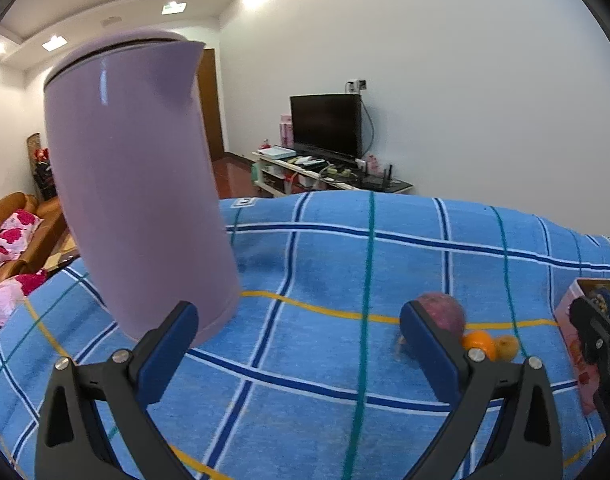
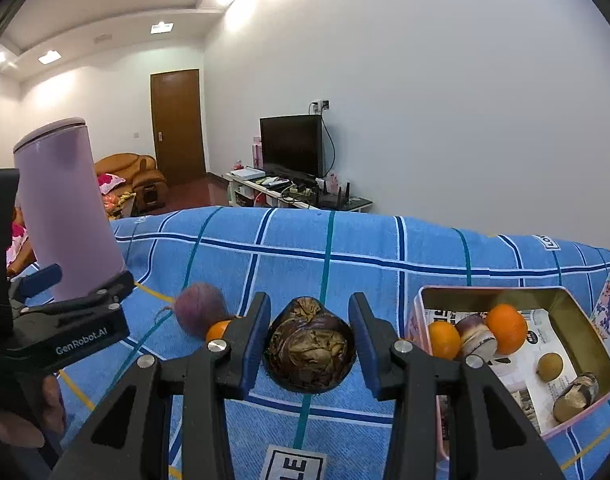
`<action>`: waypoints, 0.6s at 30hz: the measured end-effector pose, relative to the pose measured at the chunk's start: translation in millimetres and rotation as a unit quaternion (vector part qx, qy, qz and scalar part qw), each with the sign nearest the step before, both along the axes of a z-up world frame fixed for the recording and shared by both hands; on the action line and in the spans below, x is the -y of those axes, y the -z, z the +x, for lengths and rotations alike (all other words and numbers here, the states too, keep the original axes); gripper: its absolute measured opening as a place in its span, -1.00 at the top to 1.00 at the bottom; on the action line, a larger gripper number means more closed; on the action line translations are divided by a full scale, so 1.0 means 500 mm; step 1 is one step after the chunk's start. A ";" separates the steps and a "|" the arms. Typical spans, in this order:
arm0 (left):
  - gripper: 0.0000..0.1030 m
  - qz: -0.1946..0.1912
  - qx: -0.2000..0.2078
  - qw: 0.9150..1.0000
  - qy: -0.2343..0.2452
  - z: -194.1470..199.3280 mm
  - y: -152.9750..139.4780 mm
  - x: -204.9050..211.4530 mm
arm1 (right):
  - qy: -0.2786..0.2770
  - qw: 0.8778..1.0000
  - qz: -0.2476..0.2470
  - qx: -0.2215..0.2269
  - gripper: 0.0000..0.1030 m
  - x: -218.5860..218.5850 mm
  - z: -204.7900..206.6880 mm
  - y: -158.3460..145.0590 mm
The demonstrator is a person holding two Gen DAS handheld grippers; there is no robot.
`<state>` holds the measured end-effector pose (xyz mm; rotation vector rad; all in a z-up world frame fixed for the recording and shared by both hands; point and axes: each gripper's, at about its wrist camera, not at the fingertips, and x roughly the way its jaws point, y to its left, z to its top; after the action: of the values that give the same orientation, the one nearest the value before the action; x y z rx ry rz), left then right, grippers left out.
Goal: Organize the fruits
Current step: 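Grasp the dark brown fruit with the right tool while the left tool grasps the purple turnip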
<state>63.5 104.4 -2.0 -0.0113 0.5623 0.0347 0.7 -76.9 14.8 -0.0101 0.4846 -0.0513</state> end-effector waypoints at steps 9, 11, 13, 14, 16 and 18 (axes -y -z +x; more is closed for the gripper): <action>-1.00 -0.040 -0.031 0.998 0.033 0.035 -0.014 0.051 | 0.008 1.000 0.018 0.009 0.17 0.032 -0.021 -0.001; -0.99 -0.025 -0.046 0.998 0.030 0.060 -0.012 0.080 | 0.012 1.000 0.028 0.006 0.17 0.041 -0.021 0.000; -0.90 -0.029 -0.072 0.997 0.025 0.086 -0.001 0.097 | 0.016 0.999 0.037 0.003 0.17 0.049 -0.013 0.002; -0.88 -0.042 -0.087 0.995 0.028 0.099 0.008 0.107 | 0.018 0.999 0.043 0.002 0.17 0.054 -0.013 0.001; -0.81 -0.054 -0.108 0.992 0.032 0.115 0.026 0.122 | 0.020 0.999 0.050 0.001 0.17 0.063 -0.011 -0.001; -0.74 -0.054 -0.127 0.990 0.027 0.129 0.048 0.134 | 0.022 0.998 0.054 -0.002 0.17 0.068 -0.009 -0.002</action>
<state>128.0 37.4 -25.9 -0.0990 0.8176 -0.0484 -4.0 -111.1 15.7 0.1064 0.4903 -0.0677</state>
